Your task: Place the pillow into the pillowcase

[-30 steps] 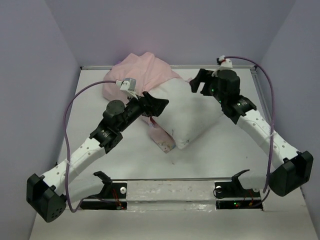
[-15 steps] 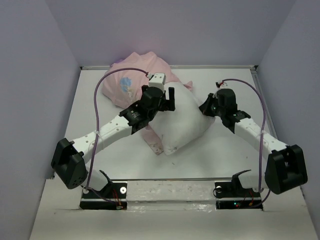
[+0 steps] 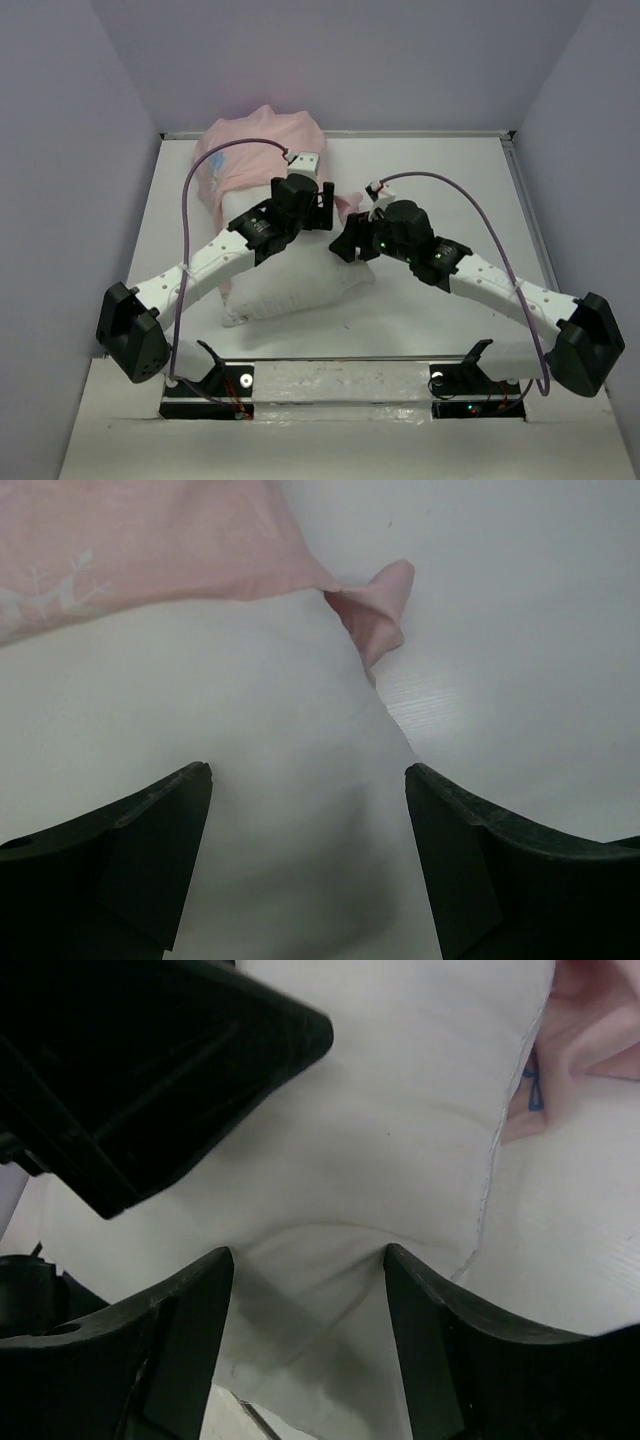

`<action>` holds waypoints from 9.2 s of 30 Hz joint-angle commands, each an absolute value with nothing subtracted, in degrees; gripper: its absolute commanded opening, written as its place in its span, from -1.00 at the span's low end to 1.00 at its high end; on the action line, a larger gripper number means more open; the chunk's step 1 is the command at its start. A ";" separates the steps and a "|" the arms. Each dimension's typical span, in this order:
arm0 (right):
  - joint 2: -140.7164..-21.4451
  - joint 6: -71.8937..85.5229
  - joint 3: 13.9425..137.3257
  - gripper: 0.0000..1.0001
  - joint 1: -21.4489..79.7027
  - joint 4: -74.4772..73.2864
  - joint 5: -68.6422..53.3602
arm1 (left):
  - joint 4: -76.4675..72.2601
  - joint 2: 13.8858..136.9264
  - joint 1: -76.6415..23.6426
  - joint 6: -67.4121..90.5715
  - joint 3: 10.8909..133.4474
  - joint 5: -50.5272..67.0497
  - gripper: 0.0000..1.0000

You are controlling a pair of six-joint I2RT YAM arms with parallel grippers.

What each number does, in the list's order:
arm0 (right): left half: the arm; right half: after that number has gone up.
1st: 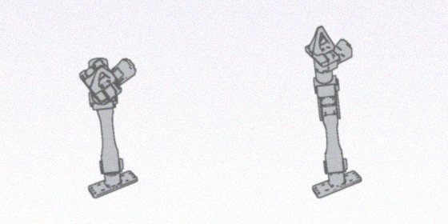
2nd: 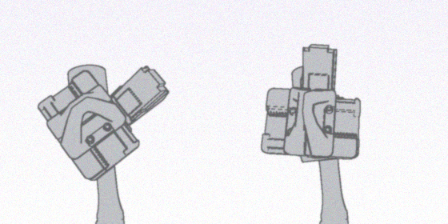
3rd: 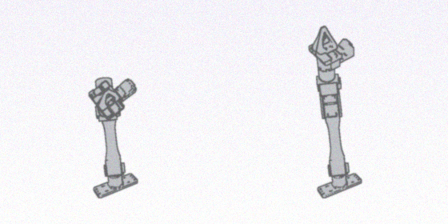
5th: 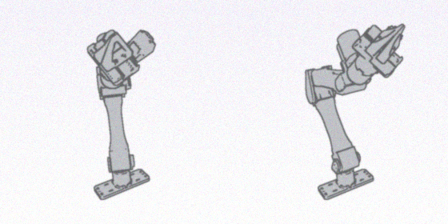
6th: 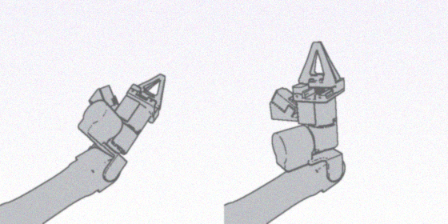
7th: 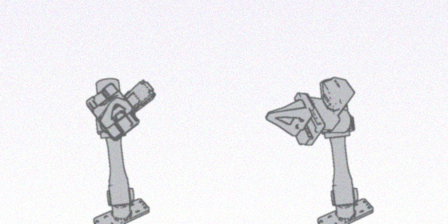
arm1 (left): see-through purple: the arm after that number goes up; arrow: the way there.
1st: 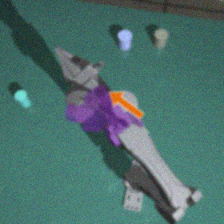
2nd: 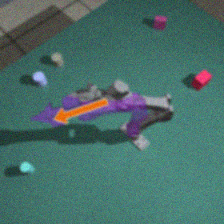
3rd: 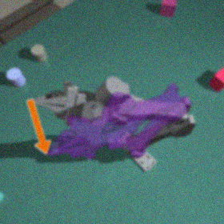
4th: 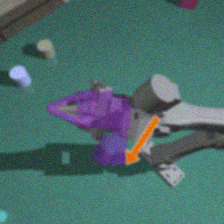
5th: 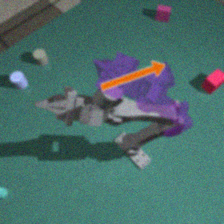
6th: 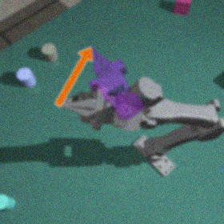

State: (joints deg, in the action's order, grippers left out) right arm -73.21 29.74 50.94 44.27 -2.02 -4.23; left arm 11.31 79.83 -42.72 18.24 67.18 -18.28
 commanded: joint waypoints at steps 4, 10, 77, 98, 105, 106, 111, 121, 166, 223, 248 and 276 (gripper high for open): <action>-64.69 22.23 54.15 0.17 34.91 -3.34 -7.46 | 21.09 83.74 -45.96 16.70 74.43 -24.42 0.82; -68.89 21.62 54.39 -0.52 24.18 -1.24 -10.45 | 23.82 97.90 -46.67 16.96 81.82 -33.83 0.84; -90.38 -0.18 59.79 -1.00 33.22 8.53 -26.20 | -16.25 74.78 -31.55 20.65 53.62 -3.94 -1.00; -61.61 9.92 54.31 -1.00 42.88 -2.12 -39.18 | -27.77 93.69 -32.69 26.80 58.62 -34.71 -1.00; -66.08 13.71 53.44 -1.00 46.32 -0.62 -33.33 | -31.19 93.53 -36.64 31.89 57.05 -39.81 -1.00; -66.27 13.97 53.44 -1.00 46.32 -0.62 -29.74 | -31.81 93.08 -37.43 33.12 56.69 -39.90 -1.00; -65.75 13.62 53.44 -1.00 42.21 -2.02 -19.95 | -34.27 88.69 -44.19 36.11 53.53 -42.01 -1.00; -62.42 18.80 50.98 0.68 31.64 -8.35 -11.97 | -38.14 73.91 -61.42 30.26 44.99 -54.04 -0.95; -83.96 9.58 79.26 0.71 30.14 -11.79 -16.36 | -13.05 61.26 -40.79 23.65 52.78 -16.78 0.33; -78.76 5.45 70.66 0.53 32.70 -16.24 -3.10 | 3.35 65.57 -33.13 14.32 62.14 -1.24 -1.00; -88.85 8.00 56.88 0.47 52.56 6.93 22.85 | -3.52 57.57 -40.08 25.13 57.66 0.70 -1.00; -103.18 44.82 59.41 -1.00 38.94 74.98 -4.42 | -28.73 62.06 -59.15 39.55 57.75 19.43 -1.00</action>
